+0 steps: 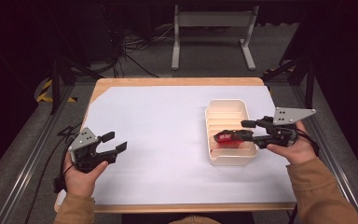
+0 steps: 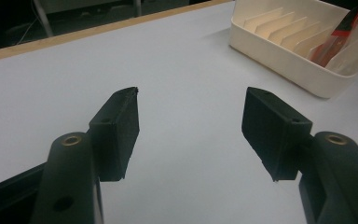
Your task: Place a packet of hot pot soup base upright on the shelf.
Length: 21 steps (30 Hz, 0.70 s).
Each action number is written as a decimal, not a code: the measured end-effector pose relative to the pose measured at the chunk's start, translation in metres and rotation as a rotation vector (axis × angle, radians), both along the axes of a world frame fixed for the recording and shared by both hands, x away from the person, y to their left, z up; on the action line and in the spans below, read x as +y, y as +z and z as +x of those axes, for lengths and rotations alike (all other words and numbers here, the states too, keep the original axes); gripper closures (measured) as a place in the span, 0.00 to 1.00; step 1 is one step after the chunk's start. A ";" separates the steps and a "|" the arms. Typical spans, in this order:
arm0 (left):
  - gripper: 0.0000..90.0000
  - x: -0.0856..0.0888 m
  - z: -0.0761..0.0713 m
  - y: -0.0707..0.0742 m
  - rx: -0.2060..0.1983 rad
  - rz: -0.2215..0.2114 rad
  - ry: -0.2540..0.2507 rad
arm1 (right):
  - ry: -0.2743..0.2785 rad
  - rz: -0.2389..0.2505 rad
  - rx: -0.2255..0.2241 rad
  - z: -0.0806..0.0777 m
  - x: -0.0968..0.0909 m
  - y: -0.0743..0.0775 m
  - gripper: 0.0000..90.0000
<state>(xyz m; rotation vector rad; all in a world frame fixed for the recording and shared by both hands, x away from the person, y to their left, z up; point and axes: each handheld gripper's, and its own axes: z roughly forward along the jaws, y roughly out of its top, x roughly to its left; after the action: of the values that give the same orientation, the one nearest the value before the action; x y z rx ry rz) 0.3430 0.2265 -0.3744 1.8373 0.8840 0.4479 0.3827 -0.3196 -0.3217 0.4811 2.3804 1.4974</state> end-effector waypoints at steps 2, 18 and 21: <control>0.42 0.000 0.000 0.000 -0.001 -0.002 -0.002 | -0.018 0.010 -0.004 -0.002 -0.004 0.003 0.54; 0.42 0.006 0.001 -0.004 0.007 -0.001 0.004 | -0.192 0.042 -0.020 -0.013 -0.050 0.003 0.46; 0.43 0.008 0.001 -0.005 0.008 -0.002 0.007 | -0.221 0.044 -0.017 -0.014 -0.058 -0.001 0.44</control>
<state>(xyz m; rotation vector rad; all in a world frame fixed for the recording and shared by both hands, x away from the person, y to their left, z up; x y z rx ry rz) 0.3445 0.2342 -0.3797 1.8361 0.8958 0.4440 0.3691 -0.3779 -0.3228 0.7138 2.2020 1.4504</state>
